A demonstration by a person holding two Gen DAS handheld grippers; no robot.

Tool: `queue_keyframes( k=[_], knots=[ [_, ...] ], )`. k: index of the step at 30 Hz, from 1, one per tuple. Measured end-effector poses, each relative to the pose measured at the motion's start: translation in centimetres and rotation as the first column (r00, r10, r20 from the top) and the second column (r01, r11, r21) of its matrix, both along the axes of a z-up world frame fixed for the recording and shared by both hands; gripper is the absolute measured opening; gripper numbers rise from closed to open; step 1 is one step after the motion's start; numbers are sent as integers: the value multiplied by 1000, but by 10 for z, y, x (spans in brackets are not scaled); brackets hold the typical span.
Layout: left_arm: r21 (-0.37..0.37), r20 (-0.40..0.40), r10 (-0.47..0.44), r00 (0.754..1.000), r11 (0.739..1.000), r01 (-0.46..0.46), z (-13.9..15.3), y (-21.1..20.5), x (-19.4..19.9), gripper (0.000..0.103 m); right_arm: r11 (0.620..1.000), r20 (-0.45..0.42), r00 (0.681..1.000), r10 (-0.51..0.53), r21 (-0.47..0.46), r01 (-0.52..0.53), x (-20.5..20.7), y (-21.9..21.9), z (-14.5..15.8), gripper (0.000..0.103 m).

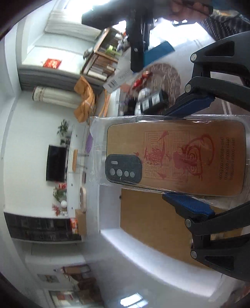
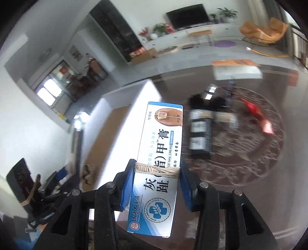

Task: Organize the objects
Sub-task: 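Carry the phone case to the white box with left tool while right carries ointment box there, then open both tools over the white box, releasing phone case and ointment box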

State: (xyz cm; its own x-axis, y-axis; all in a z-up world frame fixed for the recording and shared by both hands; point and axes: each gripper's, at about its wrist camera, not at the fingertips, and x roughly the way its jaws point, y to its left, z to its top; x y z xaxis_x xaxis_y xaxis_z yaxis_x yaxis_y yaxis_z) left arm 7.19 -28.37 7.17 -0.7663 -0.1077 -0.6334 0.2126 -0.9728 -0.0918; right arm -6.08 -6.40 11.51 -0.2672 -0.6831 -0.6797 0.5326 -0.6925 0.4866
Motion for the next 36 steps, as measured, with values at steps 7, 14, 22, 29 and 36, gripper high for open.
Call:
queue_keyframes(
  k=[7,14,22,29,36],
  knots=[
    [-178,276,221,935,968,-176,-63,-89,-9,78,973,40,973,228,19,-228,20,-177,-25,51],
    [-187,261,236,936,964,-191,-78,-63,-22,91,980,-141,980,140,161,-117,40,-136,-50,90],
    [-19,54,-62,997,998,63,-29,52,-37,95,894,-377,915,-144,347,284,20,39,-94,97],
    [164,145,-328,933,938,304,-76,172,-79,103,756,-283,892,-352,475,449,-11,169,-161,97],
    [26,298,-241,924,969,244,-158,211,-126,103,752,-230,876,-424,450,482,-24,189,-169,103]
  ],
)
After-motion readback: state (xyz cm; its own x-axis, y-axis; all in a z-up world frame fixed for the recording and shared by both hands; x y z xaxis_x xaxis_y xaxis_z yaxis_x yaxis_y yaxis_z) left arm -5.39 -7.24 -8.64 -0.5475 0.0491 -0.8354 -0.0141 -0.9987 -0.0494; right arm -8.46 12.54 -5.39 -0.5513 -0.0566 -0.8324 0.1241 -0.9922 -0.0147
